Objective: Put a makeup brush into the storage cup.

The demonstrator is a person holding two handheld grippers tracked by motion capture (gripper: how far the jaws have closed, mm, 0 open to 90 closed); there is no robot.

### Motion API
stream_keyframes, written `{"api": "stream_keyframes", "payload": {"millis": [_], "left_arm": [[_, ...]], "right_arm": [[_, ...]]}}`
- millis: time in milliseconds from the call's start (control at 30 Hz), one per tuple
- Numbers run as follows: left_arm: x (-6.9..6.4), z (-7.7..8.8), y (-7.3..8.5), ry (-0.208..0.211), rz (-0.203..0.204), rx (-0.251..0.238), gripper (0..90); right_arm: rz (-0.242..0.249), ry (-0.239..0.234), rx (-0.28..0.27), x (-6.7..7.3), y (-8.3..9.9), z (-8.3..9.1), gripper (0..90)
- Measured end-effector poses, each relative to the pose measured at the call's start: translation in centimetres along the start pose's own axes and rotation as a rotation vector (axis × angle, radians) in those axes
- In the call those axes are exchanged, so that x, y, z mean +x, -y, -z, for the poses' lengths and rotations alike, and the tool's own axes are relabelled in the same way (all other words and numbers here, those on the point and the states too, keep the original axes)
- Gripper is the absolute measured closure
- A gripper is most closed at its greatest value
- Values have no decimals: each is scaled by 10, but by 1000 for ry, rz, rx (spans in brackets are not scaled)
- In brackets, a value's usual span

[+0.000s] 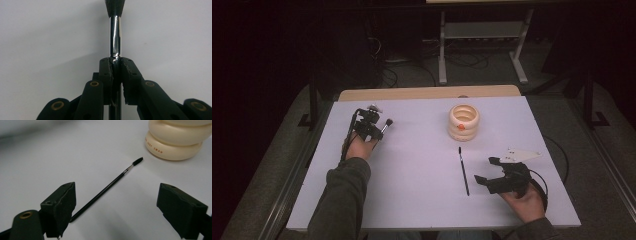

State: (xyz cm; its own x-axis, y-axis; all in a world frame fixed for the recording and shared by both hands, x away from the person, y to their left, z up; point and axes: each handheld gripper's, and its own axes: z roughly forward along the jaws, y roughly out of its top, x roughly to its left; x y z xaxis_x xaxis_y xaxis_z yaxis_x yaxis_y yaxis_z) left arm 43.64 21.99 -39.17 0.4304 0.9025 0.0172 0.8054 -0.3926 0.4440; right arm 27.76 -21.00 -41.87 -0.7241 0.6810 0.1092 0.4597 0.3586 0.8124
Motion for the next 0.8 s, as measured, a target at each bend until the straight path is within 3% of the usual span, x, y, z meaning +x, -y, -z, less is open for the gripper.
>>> {"api": "stream_keyframes", "payload": {"millis": [100, 367, 667, 800], "left_arm": [[-1, 14, 4, 36, -42, -50, 793], [-11, 43, 22, 163, -98, -180, 793], [-26, 68, 41, 242, -204, -258, 793], [-33, 72, 52, 280, -205, -286, 792]], "right_arm": [[-3, -3, 0, 2, -2, -1, 149], [6, -49, 18, 8, -13, -5, 148], [7, -109, 12, 10, -38, -3, 138], [21, -137, 2, 14, -51, -2, 137]]}}
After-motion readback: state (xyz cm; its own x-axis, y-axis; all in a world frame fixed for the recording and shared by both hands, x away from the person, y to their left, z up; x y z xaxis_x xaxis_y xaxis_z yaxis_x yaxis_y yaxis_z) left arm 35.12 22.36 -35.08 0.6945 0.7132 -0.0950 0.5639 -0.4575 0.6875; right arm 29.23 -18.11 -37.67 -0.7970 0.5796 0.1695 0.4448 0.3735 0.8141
